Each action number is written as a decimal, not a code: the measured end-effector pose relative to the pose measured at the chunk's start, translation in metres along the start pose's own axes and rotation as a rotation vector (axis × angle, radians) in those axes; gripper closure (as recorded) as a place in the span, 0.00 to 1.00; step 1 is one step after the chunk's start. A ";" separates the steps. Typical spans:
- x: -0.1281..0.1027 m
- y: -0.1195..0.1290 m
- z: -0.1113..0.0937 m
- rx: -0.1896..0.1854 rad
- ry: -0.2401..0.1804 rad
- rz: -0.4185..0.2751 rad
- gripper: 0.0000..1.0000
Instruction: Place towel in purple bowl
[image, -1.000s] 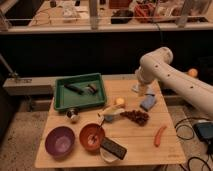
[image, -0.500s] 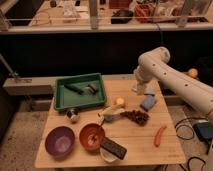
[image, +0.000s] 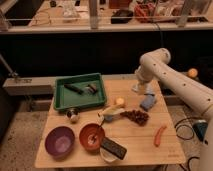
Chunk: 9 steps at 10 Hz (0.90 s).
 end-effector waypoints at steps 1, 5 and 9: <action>0.000 -0.001 0.004 -0.002 -0.002 0.001 0.20; 0.009 -0.006 0.021 -0.012 -0.009 0.016 0.20; 0.015 -0.010 0.034 -0.023 -0.012 0.020 0.20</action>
